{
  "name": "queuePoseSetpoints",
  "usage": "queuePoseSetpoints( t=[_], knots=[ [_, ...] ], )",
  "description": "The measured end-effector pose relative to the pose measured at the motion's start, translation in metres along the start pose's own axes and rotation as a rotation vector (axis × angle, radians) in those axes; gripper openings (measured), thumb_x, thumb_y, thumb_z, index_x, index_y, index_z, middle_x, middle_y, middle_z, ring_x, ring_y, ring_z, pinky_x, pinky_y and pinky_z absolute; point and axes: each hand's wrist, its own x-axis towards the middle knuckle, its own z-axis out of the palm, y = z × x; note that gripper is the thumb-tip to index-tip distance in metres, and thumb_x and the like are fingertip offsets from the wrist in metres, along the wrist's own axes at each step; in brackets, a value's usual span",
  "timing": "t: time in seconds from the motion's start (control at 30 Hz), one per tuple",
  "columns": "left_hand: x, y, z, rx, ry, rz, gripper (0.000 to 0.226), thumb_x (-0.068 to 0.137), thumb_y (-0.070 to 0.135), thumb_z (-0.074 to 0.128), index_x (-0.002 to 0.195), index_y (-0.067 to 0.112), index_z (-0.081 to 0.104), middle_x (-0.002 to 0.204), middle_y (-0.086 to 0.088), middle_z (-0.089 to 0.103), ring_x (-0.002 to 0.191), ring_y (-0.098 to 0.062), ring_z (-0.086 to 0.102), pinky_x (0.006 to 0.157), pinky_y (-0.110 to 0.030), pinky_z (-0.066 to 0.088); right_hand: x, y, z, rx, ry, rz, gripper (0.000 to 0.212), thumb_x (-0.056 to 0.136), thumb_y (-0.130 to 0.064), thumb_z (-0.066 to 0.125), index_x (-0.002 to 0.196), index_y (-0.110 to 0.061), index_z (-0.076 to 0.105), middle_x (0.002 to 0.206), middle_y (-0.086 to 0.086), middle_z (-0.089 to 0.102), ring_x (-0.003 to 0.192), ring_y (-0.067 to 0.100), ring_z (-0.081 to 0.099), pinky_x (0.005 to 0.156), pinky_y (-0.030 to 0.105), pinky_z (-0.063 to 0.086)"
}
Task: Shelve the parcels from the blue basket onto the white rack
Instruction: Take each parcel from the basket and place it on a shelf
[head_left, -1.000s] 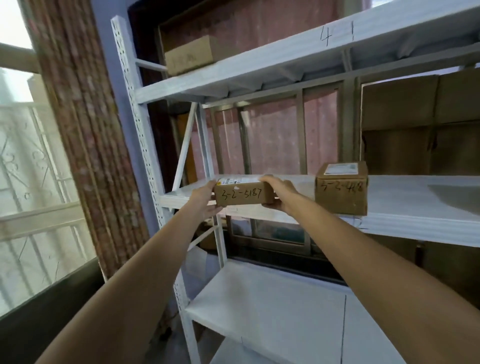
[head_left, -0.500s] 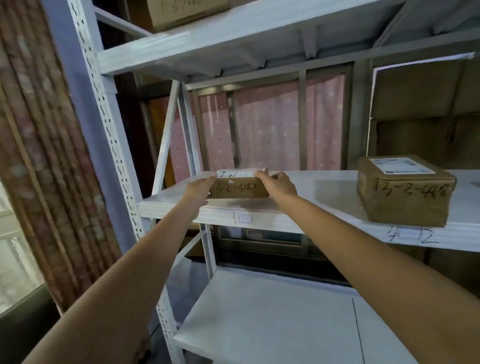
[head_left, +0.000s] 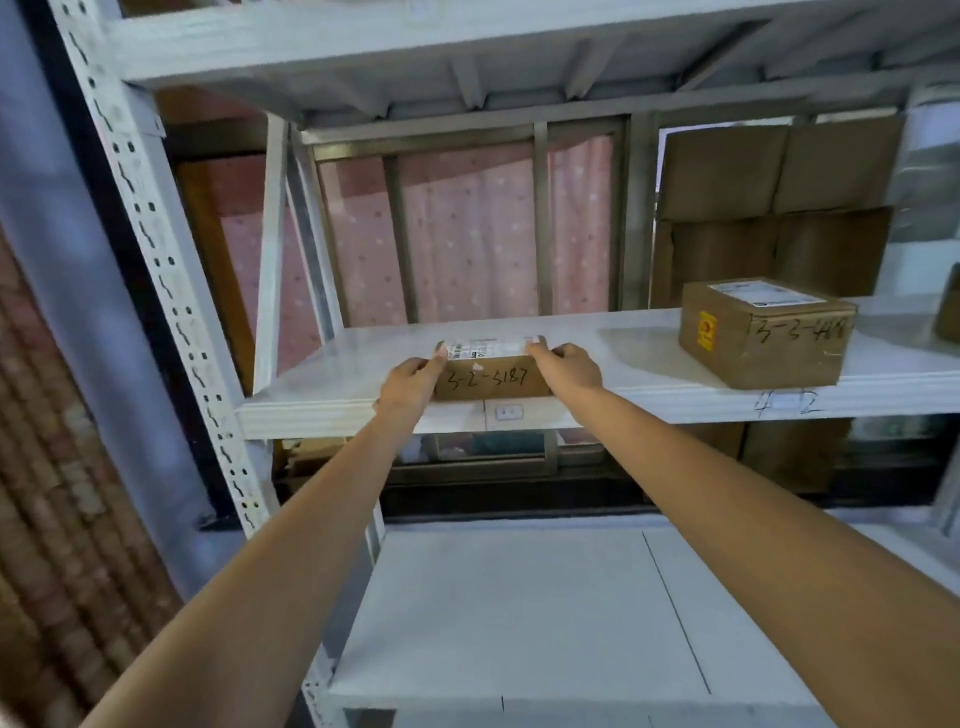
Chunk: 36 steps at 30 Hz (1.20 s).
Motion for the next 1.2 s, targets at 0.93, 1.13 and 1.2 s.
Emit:
queuePoseSetpoints(
  t=[0.93, 1.13, 1.2],
  knots=[
    [-0.087, -0.038, 0.095, 0.226, -0.382, -0.132, 0.024, 0.098, 0.025, 0.044, 0.085, 0.008, 0.056, 0.093, -0.012, 0.061, 0.078, -0.023, 0.054, 0.071, -0.03, 0.042, -0.085, 0.104, -0.068, -0.191, 0.084, 0.075, 0.028, 0.092, -0.041, 0.056, 0.105, -0.016, 0.059, 0.106, 0.004, 0.063, 0.1, 0.024, 0.059, 0.084, 0.034, 0.047],
    [-0.148, 0.022, 0.174, 0.191, -0.641, -0.003, 0.019, 0.097, 0.027, 0.045, 0.101, 0.009, 0.051, 0.098, -0.009, 0.055, 0.075, -0.017, 0.05, 0.059, -0.027, 0.037, -0.122, 0.171, -0.175, -0.301, 0.068, 0.197, 0.043, 0.087, -0.044, 0.064, 0.119, -0.016, 0.059, 0.123, 0.005, 0.061, 0.112, 0.023, 0.056, 0.094, 0.032, 0.047],
    [-0.172, 0.045, 0.207, 0.2, -0.668, 0.024, 0.018, 0.097, 0.027, 0.045, 0.098, 0.01, 0.05, 0.097, -0.008, 0.054, 0.077, -0.018, 0.049, 0.06, -0.026, 0.036, -0.139, 0.195, -0.221, -0.313, 0.098, 0.228, 0.043, 0.085, -0.045, 0.066, 0.118, -0.018, 0.06, 0.122, 0.004, 0.061, 0.104, 0.019, 0.055, 0.085, 0.029, 0.045]
  ],
)
